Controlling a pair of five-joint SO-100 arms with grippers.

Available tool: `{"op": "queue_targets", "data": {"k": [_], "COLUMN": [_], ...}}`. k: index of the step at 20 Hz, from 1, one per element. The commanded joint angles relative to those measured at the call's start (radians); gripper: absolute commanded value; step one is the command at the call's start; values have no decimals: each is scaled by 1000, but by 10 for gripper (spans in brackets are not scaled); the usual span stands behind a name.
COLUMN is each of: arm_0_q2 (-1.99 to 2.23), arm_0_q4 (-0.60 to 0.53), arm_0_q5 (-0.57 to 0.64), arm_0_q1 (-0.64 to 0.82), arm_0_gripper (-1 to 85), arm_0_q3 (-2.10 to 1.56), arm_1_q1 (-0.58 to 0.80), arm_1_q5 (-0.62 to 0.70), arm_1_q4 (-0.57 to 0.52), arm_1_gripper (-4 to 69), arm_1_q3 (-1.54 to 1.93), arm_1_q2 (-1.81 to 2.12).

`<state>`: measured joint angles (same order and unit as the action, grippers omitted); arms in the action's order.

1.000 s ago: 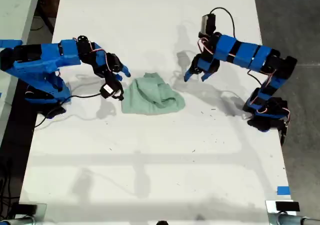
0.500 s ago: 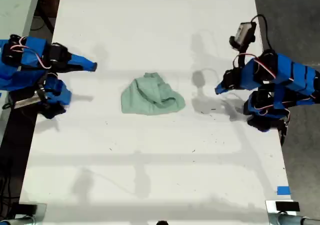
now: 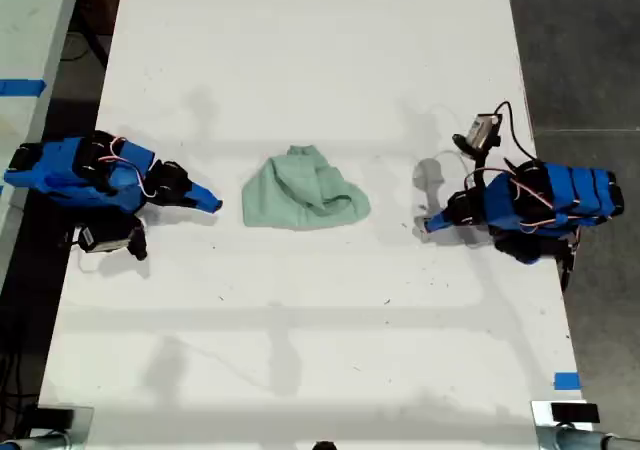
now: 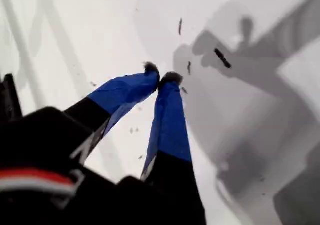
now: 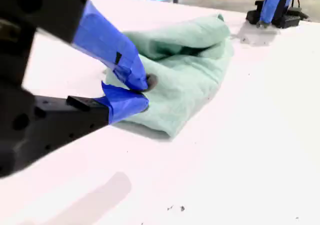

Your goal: Fold t shirt

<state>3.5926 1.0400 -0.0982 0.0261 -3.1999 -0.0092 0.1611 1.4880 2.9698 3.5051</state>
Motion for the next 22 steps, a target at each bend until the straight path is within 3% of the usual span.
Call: {"op": "queue_targets", "data": {"k": [1, 3, 4, 6, 8, 9, 10, 12, 22], "arm_0_q2": [9, 9, 9, 9, 9, 9, 9, 9, 11], "arm_0_q4": [14, 9, 0, 15, 29, 29, 29, 34, 28], "arm_0_q5": [-74, -117, -164, -98, -31, -31, -31, -31, 9], "arm_0_q1": [-21, -31, -37, 2, -64, -123, -181, -244, -262], "arm_0_gripper": [0, 0, 0, 48, 184, 195, 195, 189, 189], "arm_0_q3": [-23, -23, -23, -12, -11, -11, -11, 8, -11], "arm_1_q1": [3, 0, 6, 20, 25, 28, 28, 38, 40], "arm_1_q5": [26, -20, -15, -28, 147, 189, 103, 94, 92], "arm_1_q4": [-37, -55, -78, -87, -92, -95, -94, -94, -94], "arm_1_gripper": [56, 123, 118, 130, 130, 130, 128, 130, 130], "arm_1_q3": [57, 81, 92, 103, 107, 110, 110, 110, 110], "arm_1_q2": [5, 2, 2, 2, 2, 2, 2, 2, 2]}}
